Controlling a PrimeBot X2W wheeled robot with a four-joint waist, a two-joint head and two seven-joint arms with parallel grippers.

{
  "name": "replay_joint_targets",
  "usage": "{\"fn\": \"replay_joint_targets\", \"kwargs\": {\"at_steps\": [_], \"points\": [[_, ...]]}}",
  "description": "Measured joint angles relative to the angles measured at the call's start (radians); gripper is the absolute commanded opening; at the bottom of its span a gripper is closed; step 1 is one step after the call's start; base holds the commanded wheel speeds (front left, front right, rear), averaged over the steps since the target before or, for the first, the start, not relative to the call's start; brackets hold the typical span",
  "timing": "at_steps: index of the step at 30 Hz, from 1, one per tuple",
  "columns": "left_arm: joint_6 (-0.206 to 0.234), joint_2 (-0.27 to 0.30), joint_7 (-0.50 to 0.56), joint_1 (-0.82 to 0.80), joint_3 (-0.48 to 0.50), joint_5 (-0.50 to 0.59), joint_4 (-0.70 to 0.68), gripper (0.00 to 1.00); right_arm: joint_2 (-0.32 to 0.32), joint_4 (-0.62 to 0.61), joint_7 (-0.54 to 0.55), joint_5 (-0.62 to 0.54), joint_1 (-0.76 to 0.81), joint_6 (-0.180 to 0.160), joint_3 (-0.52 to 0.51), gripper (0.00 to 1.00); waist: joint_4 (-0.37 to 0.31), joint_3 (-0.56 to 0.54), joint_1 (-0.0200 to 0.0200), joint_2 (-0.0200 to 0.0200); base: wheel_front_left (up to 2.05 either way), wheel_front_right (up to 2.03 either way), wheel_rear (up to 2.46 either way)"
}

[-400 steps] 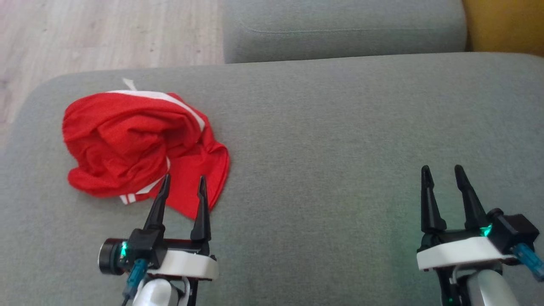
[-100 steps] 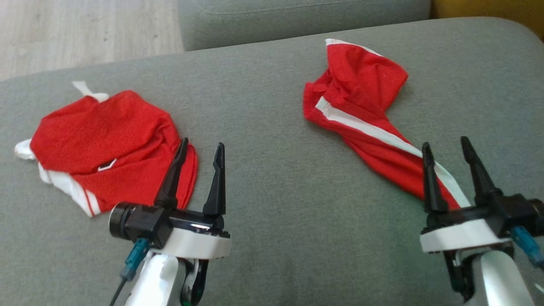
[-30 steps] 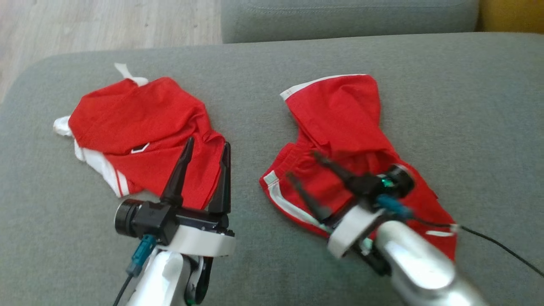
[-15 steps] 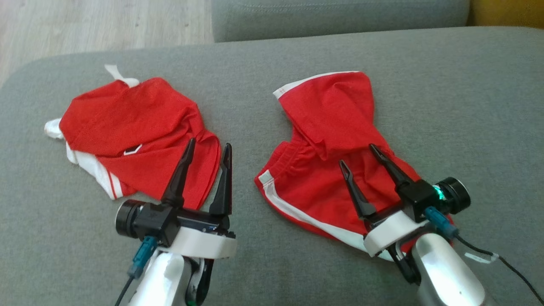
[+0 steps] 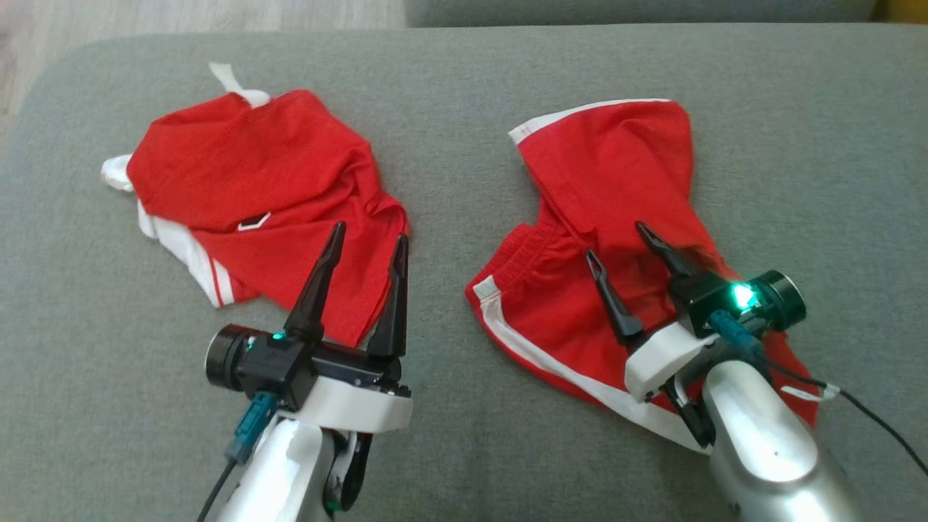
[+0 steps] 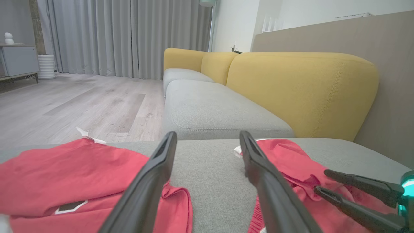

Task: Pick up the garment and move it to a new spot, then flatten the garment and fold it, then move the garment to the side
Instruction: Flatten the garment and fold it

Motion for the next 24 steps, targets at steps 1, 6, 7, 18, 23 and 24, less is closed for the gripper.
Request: {"fn": "replay_joint_targets", "kwargs": {"at_steps": [1,6,7,18,23,24], "points": [[0.000,0.000,0.000,0.000,-0.001,0.000,0.000,1.00,0.000,0.012,0.000,-0.001,-0.007,0.000,-0.003,1.00,0.004,0.003,0.0000,0.0000,0.00,0.00,0.00],[0.000,0.000,0.000,0.000,-0.001,-0.009,0.000,1.00,0.001,0.052,-0.001,-0.005,-0.030,0.000,-0.006,0.00,0.012,0.012,0.0000,0.0000,0.00,0.00,0.00],[0.000,0.000,0.000,0.000,-0.001,-0.009,0.000,1.00,0.001,0.058,-0.002,-0.005,-0.035,0.000,-0.006,0.00,0.013,0.013,0.0000,0.0000,0.00,0.00,0.00],[0.002,0.000,0.000,0.000,0.002,-0.009,0.002,1.00,0.008,0.032,-0.020,0.058,-0.073,0.000,-0.113,0.00,-0.004,-0.003,0.0000,0.0000,0.00,0.00,0.00],[0.002,0.000,0.000,0.000,0.007,-0.008,0.003,1.00,0.011,0.019,-0.020,0.201,-0.073,0.000,-0.274,0.00,-0.024,-0.018,-0.0002,0.0000,0.00,0.00,0.00],[0.002,0.000,0.000,0.000,0.007,-0.007,0.003,1.00,0.011,0.021,-0.018,0.212,-0.073,0.000,-0.308,0.00,-0.028,-0.020,-0.0002,0.0000,0.00,0.00,0.00]]}}
